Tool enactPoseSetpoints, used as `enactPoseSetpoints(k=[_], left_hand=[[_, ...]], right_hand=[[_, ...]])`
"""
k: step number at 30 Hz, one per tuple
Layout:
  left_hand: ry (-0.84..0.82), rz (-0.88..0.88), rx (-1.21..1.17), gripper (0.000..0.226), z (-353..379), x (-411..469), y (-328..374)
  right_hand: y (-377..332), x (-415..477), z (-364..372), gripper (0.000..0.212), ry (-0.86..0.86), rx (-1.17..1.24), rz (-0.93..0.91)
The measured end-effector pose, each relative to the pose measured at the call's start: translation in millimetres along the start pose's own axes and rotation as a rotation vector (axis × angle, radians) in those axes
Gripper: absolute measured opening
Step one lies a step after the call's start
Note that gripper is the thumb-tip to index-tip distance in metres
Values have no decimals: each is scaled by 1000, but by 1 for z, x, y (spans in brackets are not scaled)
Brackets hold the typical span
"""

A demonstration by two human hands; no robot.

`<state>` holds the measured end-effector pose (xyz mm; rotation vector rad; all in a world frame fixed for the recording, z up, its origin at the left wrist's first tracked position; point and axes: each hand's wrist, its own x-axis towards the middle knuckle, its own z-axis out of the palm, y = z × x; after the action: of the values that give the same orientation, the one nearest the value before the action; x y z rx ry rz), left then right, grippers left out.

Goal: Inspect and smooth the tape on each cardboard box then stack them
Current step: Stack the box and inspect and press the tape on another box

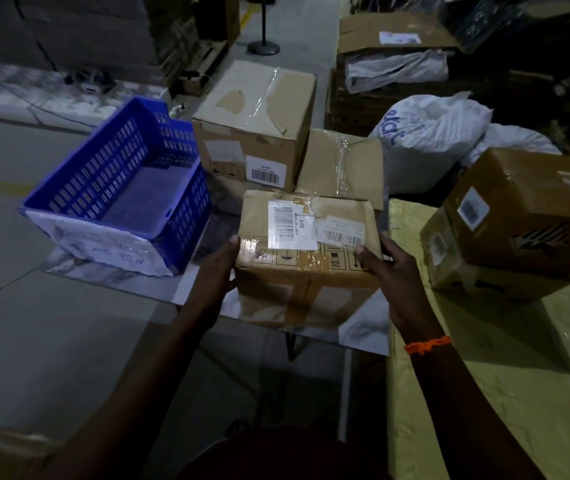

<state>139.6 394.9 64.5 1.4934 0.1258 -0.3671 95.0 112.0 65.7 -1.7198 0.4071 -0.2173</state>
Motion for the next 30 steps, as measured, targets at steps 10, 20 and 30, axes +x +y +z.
enactPoseSetpoints(k=[10,20,30], left_hand=[[143,524,538,46,14,17,12],[-106,562,1487,78,52,37,10],[-171,550,1513,81,51,32,16]], right_hand=[[-2,0,9,56,143,-695,-362],[-11,17,36,85,-130,-1163,-428],[-15,17,32,79,-180,-1060,-447]])
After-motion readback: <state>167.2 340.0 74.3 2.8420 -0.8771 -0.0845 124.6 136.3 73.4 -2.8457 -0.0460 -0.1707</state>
